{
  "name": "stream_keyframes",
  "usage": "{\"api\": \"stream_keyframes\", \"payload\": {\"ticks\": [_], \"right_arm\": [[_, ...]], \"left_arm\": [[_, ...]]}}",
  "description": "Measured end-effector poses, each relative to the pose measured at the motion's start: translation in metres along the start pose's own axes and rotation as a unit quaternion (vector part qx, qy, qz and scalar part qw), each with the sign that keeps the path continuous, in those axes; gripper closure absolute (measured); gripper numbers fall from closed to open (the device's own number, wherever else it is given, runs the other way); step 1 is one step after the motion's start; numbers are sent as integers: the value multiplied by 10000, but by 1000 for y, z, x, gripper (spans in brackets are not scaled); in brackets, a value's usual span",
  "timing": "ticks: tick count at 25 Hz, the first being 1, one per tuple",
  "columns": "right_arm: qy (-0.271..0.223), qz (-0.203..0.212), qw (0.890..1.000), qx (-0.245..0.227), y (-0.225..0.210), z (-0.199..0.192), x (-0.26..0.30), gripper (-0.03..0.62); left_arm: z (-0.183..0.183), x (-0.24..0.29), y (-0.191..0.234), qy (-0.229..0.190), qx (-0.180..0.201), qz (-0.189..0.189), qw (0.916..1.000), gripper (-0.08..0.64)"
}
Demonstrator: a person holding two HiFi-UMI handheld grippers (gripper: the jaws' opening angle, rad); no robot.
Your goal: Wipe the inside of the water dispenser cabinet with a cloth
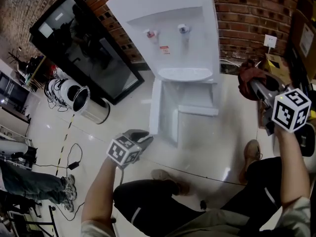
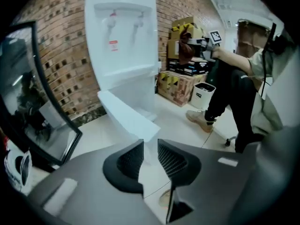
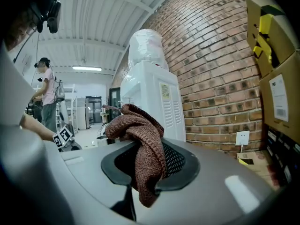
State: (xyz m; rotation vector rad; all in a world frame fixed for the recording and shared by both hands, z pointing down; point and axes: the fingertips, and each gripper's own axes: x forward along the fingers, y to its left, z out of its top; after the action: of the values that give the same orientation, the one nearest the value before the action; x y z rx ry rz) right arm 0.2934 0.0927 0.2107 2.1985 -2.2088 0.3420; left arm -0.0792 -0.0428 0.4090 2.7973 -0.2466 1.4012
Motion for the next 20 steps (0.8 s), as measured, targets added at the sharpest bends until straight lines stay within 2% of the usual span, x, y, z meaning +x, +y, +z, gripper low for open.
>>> {"api": "stream_keyframes", "payload": {"ticks": [4, 8, 12, 16, 20], "right_arm": [[-2, -71, 9999, 75, -4, -5, -11, 486], [78, -203, 9998, 33, -14, -11, -27, 486], [196, -349, 9992, 24, -28, -17, -37, 486], [272, -336, 9991, 22, -36, -21, -30, 486], [416, -240, 9988, -10, -35, -24, -20, 486]], "left_arm": [[40, 26, -37, -214, 668, -262, 9972, 532], [89, 52, -67, -507, 1085, -421, 9919, 541], [129, 78, -83, -811, 1465, -307, 9854, 538], [160, 101, -82, -1043, 1690, -126, 9800, 551], [186, 125, -72, -1220, 1589, 127, 9796, 560]]}}
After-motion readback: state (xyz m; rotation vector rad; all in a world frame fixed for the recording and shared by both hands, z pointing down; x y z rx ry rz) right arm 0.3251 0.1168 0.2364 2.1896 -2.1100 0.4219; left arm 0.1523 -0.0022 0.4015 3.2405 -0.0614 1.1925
